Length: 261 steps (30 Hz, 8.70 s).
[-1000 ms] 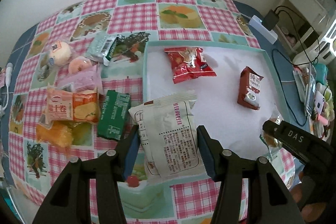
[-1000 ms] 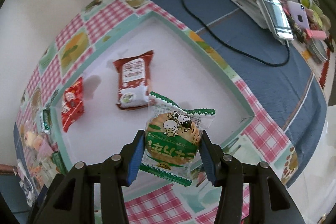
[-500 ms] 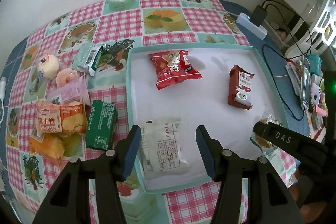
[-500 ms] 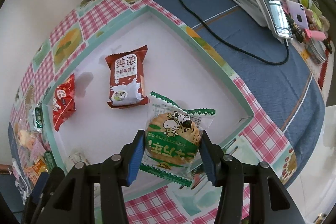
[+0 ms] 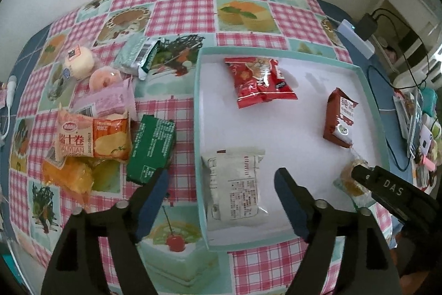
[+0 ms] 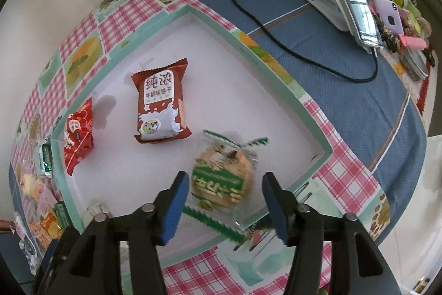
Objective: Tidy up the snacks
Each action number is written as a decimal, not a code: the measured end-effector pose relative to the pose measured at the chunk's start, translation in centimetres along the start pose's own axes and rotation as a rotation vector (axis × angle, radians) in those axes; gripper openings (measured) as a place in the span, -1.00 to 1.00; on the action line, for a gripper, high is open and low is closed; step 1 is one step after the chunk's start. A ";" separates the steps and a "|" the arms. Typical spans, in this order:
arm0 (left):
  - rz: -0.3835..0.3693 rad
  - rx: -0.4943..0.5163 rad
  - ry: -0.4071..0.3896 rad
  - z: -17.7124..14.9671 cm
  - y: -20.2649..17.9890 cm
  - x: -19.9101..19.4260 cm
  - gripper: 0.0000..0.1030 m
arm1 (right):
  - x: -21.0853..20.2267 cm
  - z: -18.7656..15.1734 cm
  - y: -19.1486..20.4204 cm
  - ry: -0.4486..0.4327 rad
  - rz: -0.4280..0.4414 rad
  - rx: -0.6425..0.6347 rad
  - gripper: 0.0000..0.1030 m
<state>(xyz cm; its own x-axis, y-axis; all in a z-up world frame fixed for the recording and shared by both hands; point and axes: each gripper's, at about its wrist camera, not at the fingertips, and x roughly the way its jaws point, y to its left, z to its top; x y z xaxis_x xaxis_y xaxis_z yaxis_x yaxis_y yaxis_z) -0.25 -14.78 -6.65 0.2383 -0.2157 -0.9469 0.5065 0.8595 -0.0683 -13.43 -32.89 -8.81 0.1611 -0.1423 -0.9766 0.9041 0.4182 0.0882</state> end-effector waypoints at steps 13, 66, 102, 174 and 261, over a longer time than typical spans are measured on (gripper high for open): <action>0.068 -0.123 -0.013 0.3 2.9 -0.3 0.85 | -0.8 0.4 1.0 -0.071 -0.047 -0.036 0.69; 0.290 -0.654 -0.073 -2.6 25.8 -3.6 0.85 | -2.6 -10.9 17.7 -0.147 0.302 -0.645 1.00; 0.173 -0.693 0.061 -0.6 24.8 2.6 0.85 | -0.5 -9.4 20.9 -0.100 0.110 -0.526 1.00; 0.216 -0.465 0.190 0.5 19.7 6.0 0.10 | 1.1 -13.2 24.6 -0.045 0.131 -0.857 -0.16; -0.033 0.104 -0.153 2.9 -5.6 1.1 -0.06 | -0.6 4.1 1.4 -0.162 0.076 -0.128 -0.17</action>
<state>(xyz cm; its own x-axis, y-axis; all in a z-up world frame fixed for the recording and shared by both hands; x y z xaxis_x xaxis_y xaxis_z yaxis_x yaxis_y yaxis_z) -0.39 -21.15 -6.41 0.3391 -0.3180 -0.8854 0.5971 0.8000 -0.0586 -10.60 -35.89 -7.27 0.2973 -0.2440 -0.9231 0.8311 0.5420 0.1244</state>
